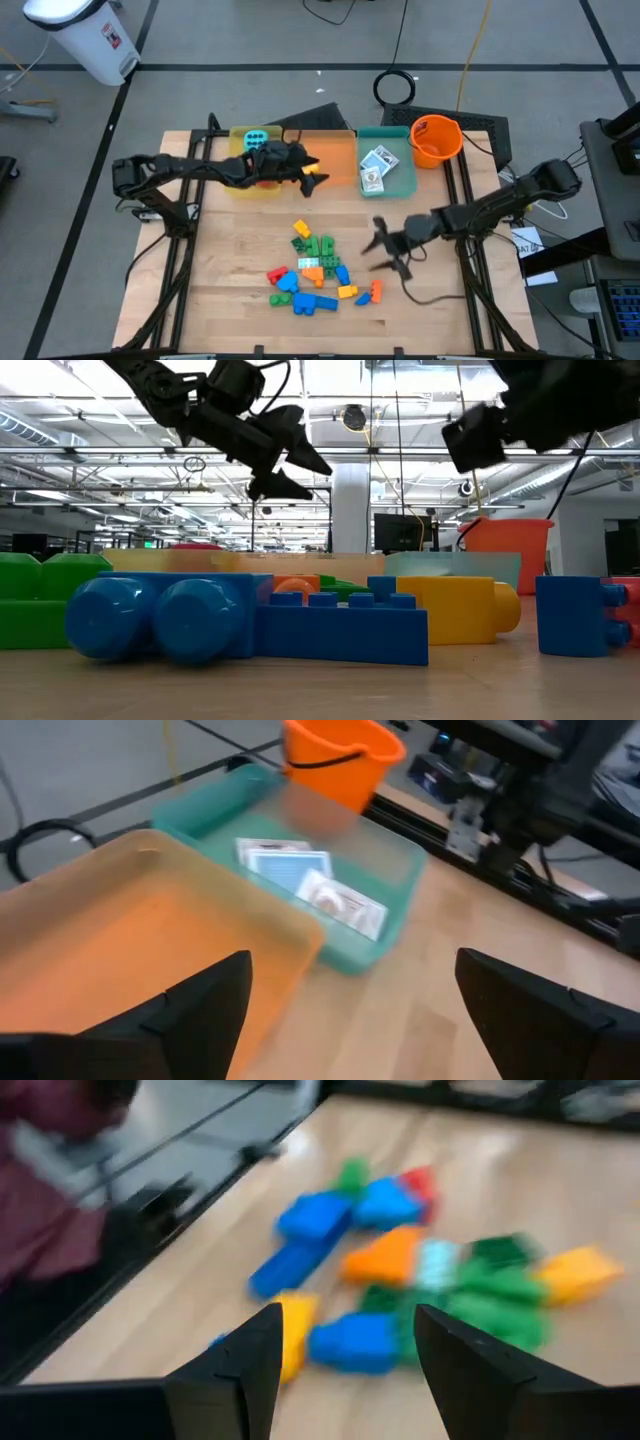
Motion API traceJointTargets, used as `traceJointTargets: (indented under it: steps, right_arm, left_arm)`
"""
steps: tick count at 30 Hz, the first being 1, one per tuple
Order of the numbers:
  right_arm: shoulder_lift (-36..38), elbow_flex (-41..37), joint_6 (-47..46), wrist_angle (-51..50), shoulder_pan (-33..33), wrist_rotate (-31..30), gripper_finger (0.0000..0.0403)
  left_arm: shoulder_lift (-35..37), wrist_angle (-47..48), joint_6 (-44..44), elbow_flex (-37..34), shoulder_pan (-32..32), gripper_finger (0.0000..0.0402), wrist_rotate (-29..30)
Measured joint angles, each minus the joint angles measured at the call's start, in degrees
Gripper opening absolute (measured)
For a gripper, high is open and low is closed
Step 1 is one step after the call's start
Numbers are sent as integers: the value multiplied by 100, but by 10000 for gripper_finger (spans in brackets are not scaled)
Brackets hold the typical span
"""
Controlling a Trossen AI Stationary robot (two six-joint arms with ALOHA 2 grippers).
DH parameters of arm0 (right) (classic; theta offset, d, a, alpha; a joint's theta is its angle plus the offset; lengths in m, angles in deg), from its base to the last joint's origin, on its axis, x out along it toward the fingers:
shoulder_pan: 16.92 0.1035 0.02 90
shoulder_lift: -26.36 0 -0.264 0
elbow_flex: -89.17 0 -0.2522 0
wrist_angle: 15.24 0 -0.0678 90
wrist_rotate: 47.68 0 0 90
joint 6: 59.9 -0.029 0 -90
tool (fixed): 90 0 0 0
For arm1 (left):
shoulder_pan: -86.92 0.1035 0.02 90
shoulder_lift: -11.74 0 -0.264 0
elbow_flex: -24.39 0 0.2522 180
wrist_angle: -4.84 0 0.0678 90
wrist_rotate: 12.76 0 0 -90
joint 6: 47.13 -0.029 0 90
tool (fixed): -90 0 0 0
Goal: Pick & Place Toys
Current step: Put the orange game piece into the orange bin
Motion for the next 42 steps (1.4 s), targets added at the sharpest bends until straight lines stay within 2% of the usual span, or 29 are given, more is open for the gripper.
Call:
traceJointTargets:
  steps: [7,13,19,26,33,35,37,40,42]
  right_arm:
    - [-830,0,-22,-383,570,-1,198]
    - [-1396,0,-171,-377,826,181,198]
    - [-1827,0,242,-229,898,287,186]
    - [-1878,0,551,-132,797,288,135]
    - [-1878,0,739,-143,773,271,53]
    - [-1836,0,760,-182,745,124,33]
    - [-1753,0,727,-211,702,-304,18]
    - [-1490,0,718,-335,695,-1060,8]
    - [-1249,0,742,-406,703,-1331,7]
  left_arm:
    - [0,-26,-73,0,-364,353,420]
    - [0,7,73,0,-538,353,550]
    - [0,8,78,0,-666,354,559]
    - [0,8,116,0,-681,353,560]
    - [0,8,104,0,-681,354,562]
    - [0,8,102,0,-681,353,562]
    - [0,8,104,0,-681,354,563]
    - [0,7,91,0,-679,354,564]
    - [0,8,95,0,-679,353,564]
